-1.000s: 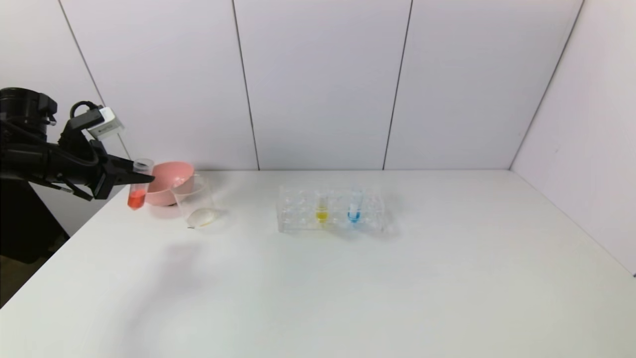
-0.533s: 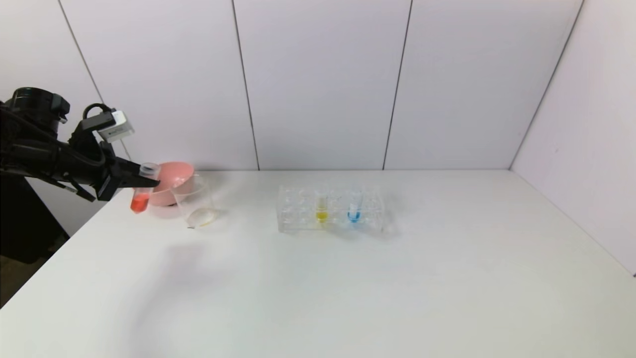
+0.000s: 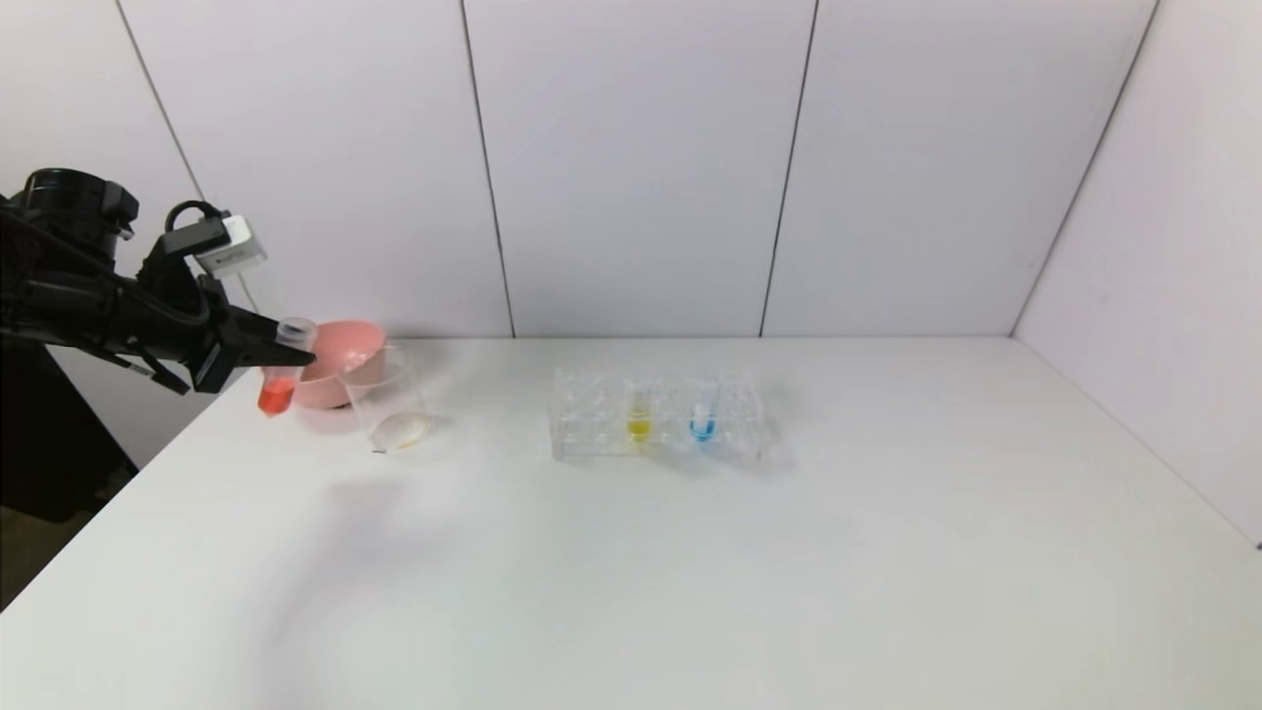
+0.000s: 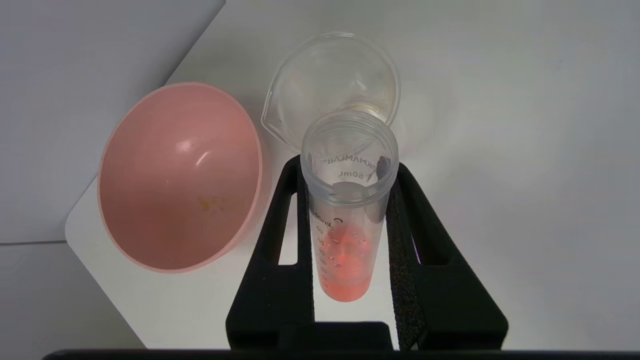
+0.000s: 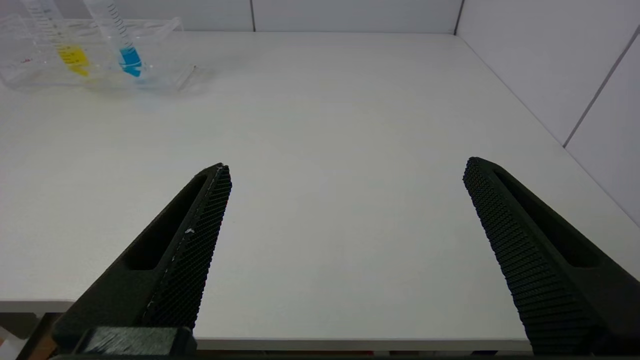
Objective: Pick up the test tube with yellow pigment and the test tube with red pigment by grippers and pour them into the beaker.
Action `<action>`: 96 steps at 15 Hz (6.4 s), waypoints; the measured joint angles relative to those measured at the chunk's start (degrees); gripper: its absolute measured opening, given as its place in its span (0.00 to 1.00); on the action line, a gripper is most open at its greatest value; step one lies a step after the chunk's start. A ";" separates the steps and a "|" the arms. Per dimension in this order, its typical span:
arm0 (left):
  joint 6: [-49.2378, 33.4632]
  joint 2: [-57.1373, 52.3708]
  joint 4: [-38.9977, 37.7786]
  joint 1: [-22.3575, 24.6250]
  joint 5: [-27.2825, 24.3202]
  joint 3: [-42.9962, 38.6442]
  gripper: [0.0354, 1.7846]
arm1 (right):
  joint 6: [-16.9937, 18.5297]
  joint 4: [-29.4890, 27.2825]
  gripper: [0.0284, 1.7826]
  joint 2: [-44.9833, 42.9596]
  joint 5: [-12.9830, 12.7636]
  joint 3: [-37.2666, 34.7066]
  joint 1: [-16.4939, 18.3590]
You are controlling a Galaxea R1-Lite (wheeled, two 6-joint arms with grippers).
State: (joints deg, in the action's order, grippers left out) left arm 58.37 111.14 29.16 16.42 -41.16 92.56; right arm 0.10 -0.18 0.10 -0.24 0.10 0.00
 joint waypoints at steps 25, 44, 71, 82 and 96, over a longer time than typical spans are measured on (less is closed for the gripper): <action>17.32 6.50 12.96 -0.85 11.67 17.31 0.23 | 0.00 0.02 0.95 0.00 -0.02 0.00 0.00; 24.78 9.56 14.43 -5.13 17.13 21.30 0.23 | 0.00 0.00 0.95 0.00 0.00 0.00 0.00; 32.98 9.51 12.53 -9.34 29.44 21.25 0.23 | 0.00 0.00 0.95 0.00 -0.02 0.00 0.00; 32.61 10.03 12.40 -9.75 30.24 21.25 0.23 | 0.00 0.00 0.95 0.00 -0.02 0.00 0.00; 32.70 9.45 15.24 -10.41 30.22 21.33 0.23 | 0.00 0.00 0.95 0.00 0.00 0.00 0.00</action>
State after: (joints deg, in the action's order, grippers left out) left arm 91.06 120.59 44.40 6.01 -10.93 113.90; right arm 0.10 -0.18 0.10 -0.24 0.10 0.00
